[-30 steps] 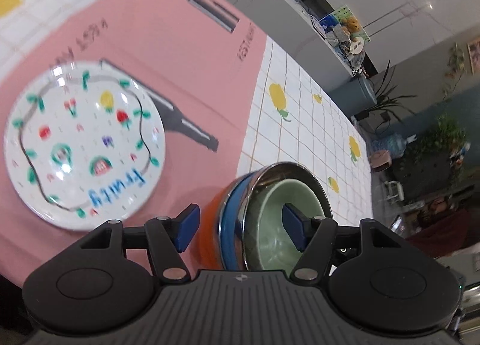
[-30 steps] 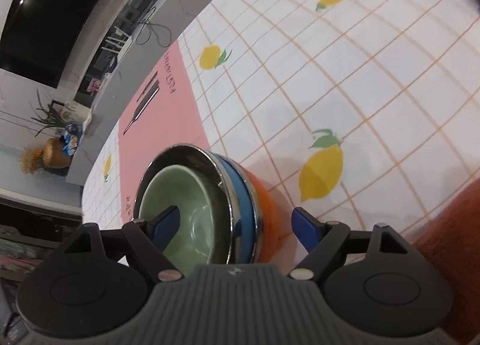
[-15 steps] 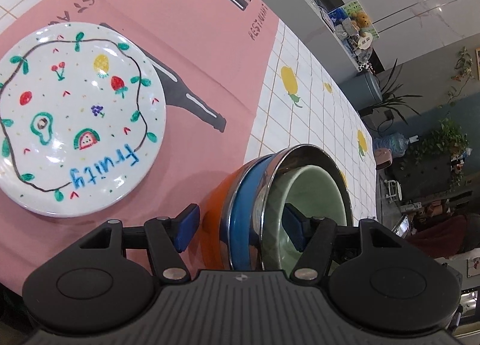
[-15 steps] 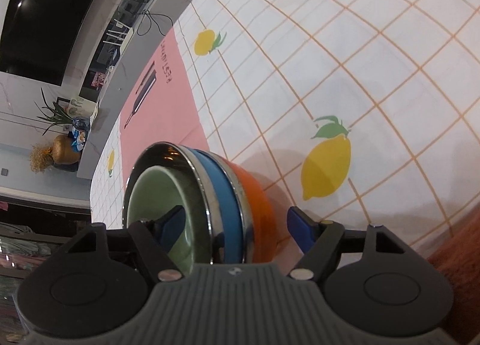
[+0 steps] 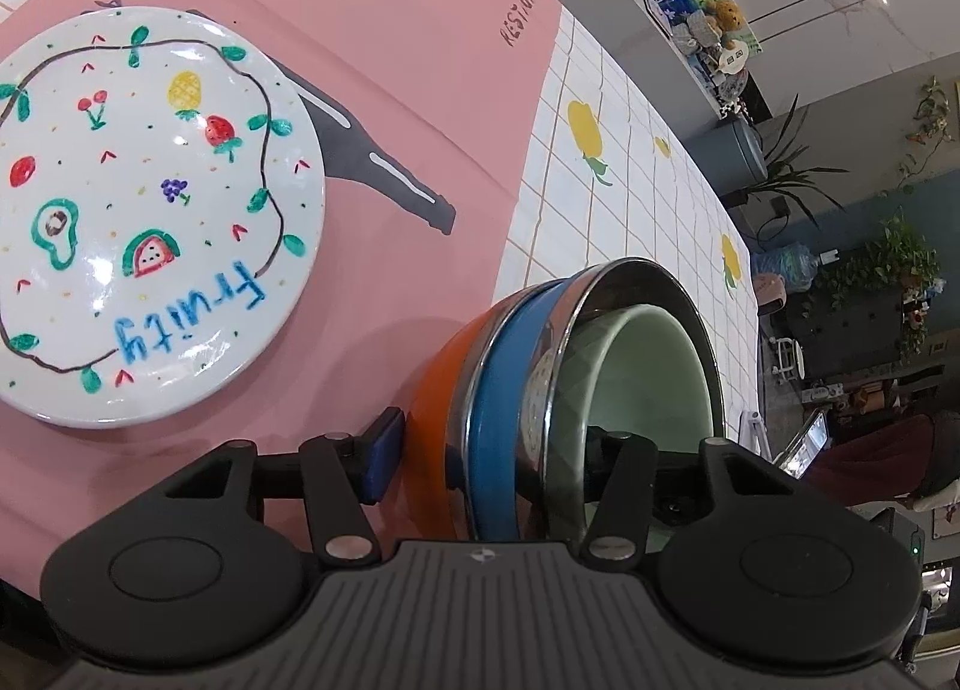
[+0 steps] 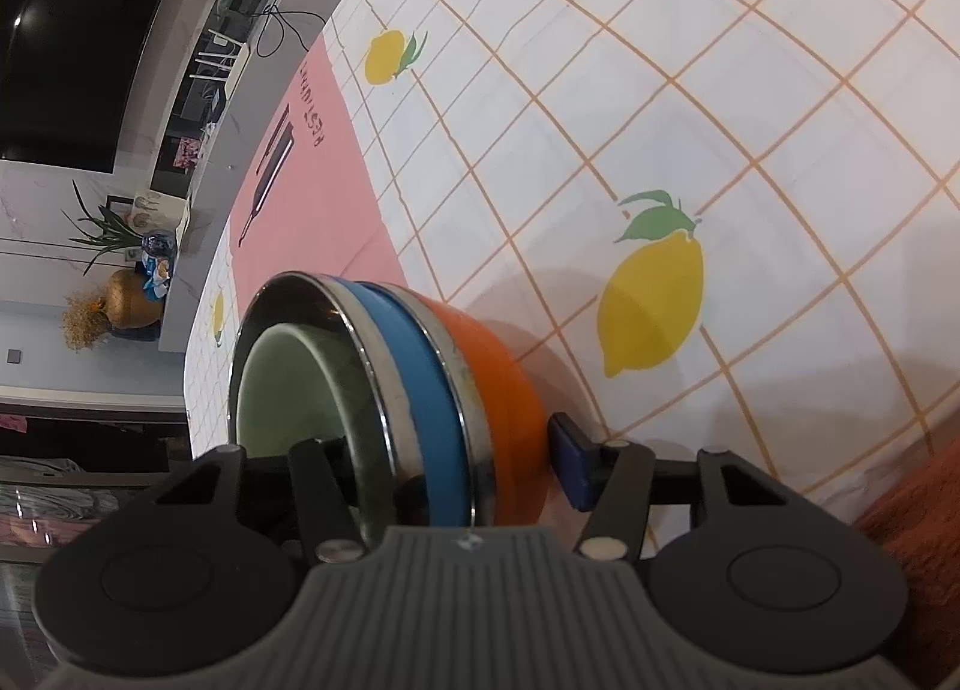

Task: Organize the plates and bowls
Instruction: 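Carry the bowl stack with both grippers and lower it onto the white painted plate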

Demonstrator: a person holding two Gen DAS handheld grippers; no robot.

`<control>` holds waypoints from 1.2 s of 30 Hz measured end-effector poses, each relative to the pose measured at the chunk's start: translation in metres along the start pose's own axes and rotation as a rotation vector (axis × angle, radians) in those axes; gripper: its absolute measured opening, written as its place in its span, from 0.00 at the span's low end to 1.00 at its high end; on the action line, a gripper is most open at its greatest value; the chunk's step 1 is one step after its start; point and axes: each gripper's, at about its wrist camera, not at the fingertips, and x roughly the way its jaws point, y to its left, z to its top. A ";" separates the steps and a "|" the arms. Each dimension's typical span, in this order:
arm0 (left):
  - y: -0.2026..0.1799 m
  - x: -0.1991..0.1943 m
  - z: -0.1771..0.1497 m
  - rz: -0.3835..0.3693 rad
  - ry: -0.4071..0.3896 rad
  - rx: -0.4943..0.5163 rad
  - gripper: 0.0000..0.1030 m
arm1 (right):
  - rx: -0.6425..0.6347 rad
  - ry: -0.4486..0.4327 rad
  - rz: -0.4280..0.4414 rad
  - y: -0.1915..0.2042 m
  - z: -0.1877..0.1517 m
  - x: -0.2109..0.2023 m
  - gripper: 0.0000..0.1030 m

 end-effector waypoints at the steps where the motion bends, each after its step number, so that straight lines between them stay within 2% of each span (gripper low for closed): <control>1: 0.000 0.000 0.000 0.002 0.001 0.005 0.59 | -0.004 -0.002 -0.004 0.001 0.000 0.000 0.53; 15: -0.004 -0.004 0.003 -0.004 0.004 0.049 0.56 | -0.030 -0.026 -0.012 0.005 -0.005 -0.002 0.50; 21: -0.008 -0.022 0.004 -0.020 -0.025 0.077 0.56 | -0.056 -0.049 0.016 0.013 -0.012 -0.010 0.50; 30: 0.002 -0.078 0.019 0.005 -0.103 0.098 0.56 | -0.106 -0.019 0.084 0.058 -0.030 -0.006 0.50; 36: 0.027 -0.108 0.034 0.014 -0.158 0.053 0.56 | -0.164 0.023 0.103 0.099 -0.044 0.014 0.50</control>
